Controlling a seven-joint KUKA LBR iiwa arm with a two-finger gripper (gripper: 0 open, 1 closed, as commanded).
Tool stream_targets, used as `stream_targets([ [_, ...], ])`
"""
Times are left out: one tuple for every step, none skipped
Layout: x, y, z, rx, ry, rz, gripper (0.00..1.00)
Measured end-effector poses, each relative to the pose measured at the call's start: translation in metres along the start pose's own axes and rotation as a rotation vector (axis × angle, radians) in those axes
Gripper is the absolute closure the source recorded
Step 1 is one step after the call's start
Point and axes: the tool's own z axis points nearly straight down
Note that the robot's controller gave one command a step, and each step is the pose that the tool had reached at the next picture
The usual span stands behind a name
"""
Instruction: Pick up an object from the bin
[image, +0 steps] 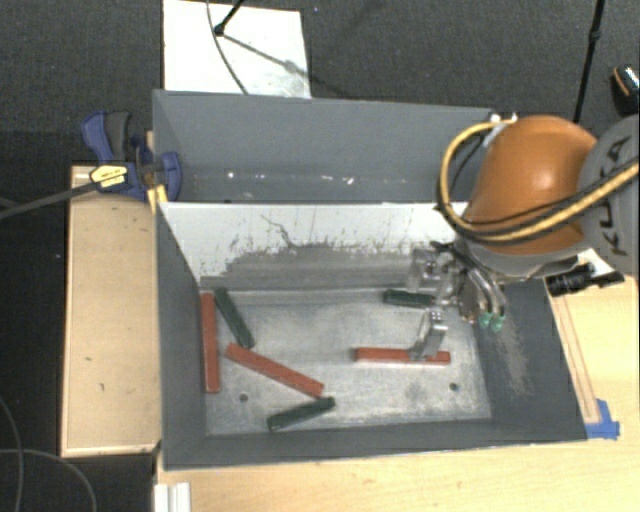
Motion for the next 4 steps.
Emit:
stream_targets([
  [-0.016,0.015,0.137,0.001,0.008,-0.005,0.0],
  [0.014,0.026,0.154,0.001,0.004,0.117,0.0],
  [0.013,0.026,0.153,0.0,0.001,0.118,1.0],
  [0.016,0.013,-0.012,-0.001,-0.008,0.002,1.0],
])
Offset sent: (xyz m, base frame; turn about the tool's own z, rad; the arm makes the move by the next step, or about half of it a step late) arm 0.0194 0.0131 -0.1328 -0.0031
